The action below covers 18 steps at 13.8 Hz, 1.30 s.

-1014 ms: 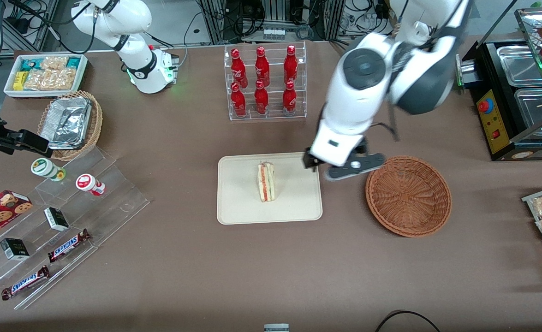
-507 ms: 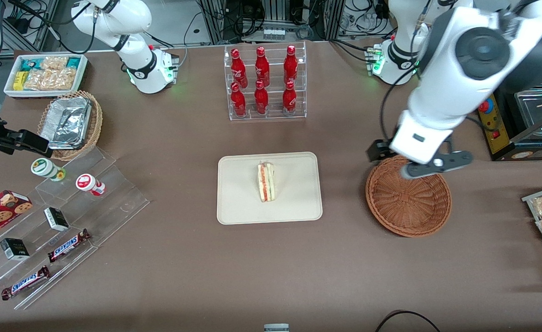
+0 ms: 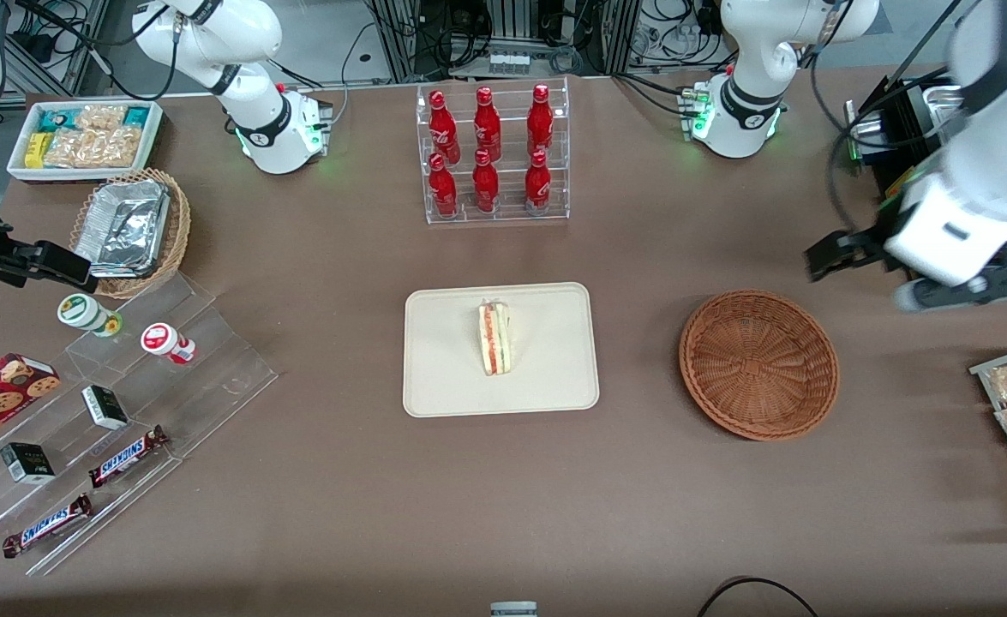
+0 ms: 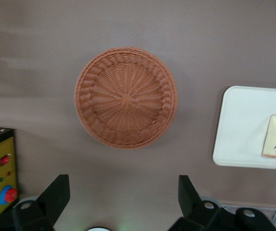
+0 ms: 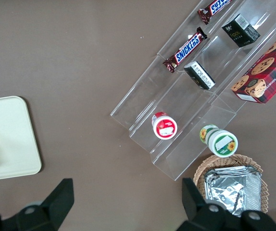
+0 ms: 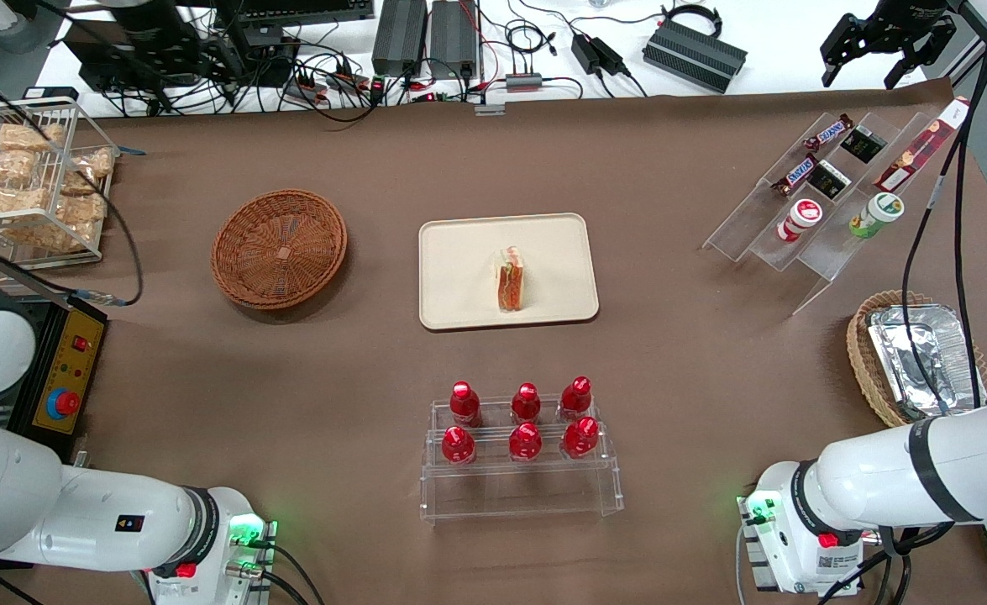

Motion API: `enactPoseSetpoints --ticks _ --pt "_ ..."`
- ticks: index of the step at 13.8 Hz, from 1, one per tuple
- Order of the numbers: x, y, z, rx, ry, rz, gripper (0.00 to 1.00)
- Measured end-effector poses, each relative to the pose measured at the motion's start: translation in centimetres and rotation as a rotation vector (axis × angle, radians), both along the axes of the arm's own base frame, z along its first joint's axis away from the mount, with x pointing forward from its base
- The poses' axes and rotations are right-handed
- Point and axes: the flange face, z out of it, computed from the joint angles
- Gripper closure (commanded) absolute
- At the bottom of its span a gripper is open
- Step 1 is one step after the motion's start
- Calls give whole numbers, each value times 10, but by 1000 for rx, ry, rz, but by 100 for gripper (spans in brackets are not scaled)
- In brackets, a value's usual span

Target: Place sandwich from basket to tray

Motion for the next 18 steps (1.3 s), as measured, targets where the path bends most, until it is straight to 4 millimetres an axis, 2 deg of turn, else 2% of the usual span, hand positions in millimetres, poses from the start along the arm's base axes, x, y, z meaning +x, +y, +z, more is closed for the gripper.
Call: enactPoseSetpoints --ticks 2,4,7,14,18 --pt "-23 16 17 -4 0 -37 1" --pt "-41 35 24 -9 -6 -53 1" --pt "-49 64 22 -18 1 -65 1" --pt "-38 61 16 -17 -27 -70 1" --pt "-30 61 26 -15 -54 -72 1"
